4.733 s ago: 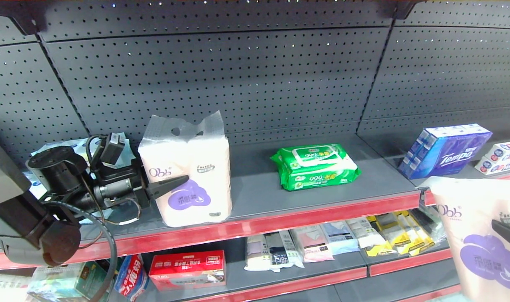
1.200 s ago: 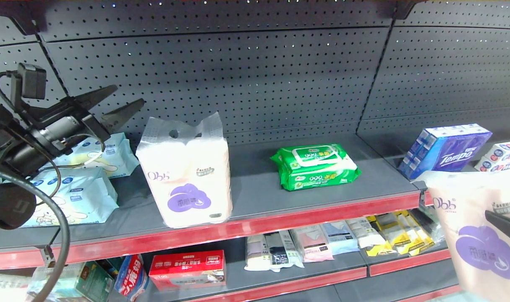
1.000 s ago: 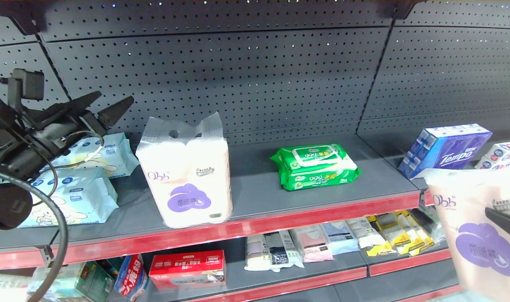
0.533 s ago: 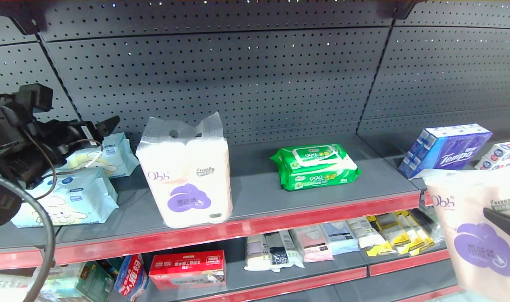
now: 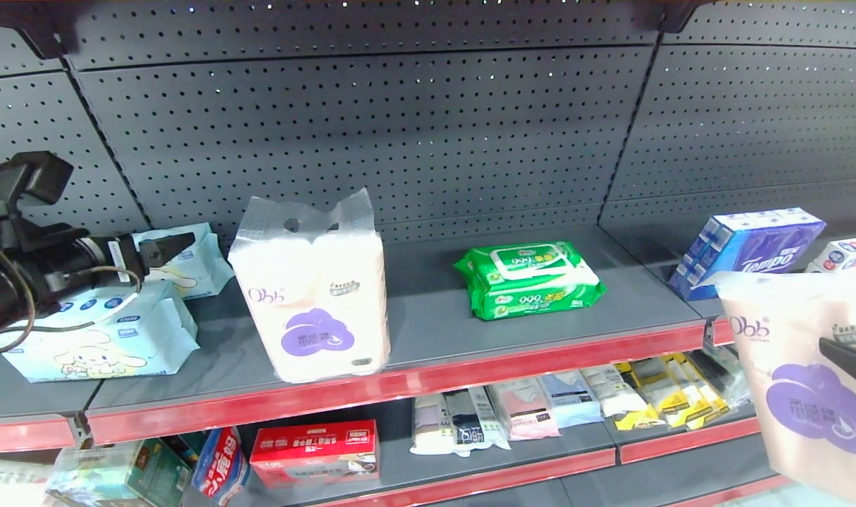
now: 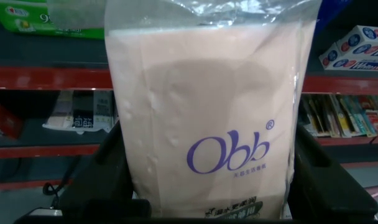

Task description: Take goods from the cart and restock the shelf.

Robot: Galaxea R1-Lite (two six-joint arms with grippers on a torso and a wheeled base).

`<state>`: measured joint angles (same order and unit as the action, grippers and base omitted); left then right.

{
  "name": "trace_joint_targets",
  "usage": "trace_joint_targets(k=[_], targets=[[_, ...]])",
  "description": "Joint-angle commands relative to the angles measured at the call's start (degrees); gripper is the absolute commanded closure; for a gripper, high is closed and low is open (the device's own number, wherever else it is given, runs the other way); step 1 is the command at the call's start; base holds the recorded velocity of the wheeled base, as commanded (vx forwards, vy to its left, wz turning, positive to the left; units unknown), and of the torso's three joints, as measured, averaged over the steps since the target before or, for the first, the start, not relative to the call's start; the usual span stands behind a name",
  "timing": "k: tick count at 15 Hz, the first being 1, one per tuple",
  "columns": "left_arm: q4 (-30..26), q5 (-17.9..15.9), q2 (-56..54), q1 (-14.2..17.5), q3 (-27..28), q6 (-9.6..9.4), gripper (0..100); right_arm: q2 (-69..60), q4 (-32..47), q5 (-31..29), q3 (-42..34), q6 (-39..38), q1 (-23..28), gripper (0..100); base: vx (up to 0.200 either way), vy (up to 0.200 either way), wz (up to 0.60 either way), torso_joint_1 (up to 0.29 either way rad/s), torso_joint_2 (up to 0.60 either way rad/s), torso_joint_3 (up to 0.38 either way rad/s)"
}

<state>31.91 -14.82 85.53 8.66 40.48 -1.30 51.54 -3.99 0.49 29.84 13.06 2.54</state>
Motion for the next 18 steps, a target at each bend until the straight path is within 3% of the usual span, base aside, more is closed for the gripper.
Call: trace_joint_targets(k=[1,4,7,10,15,18], targets=[[-0.19,-2.75,-7.31,0.05,-4.98,-2.91,0,-1.27,0.03,0.04,0.39,0.22,-0.25,100,0.0,0.0,0.0,0.0,0.0,0.0],[-0.36,-4.78,-15.04,-0.13,-12.8,-6.17,0,-3.38,0.12,0.13,0.39,0.48,-0.34,100,0.0,0.0,0.0,0.0,0.0,0.0],[-0.45,-8.73,-23.92,-0.22,-19.04,-6.69,0,-5.58,0.56,0.04,0.04,1.09,-0.6,100,0.0,0.0,0.0,0.0,0.0,0.0],[-1.33,-9.08,-34.11,-0.31,-25.1,-6.69,0,-7.16,0.65,0.13,-0.57,3.64,-0.87,100,0.0,0.0,0.0,0.0,0.0,0.0],[-13.81,-9.08,-49.05,-0.57,-25.1,-7.22,0,-8.91,0.38,-0.14,-0.4,4.79,-0.6,100,0.0,0.0,0.0,0.0,0.0,0.0],[-18.38,-8.99,-52.75,-0.57,-24.93,-7.31,0,-9.18,0.29,-0.05,-0.31,4.79,-0.51,100,0.0,0.0,0.0,0.0,0.0,0.0]])
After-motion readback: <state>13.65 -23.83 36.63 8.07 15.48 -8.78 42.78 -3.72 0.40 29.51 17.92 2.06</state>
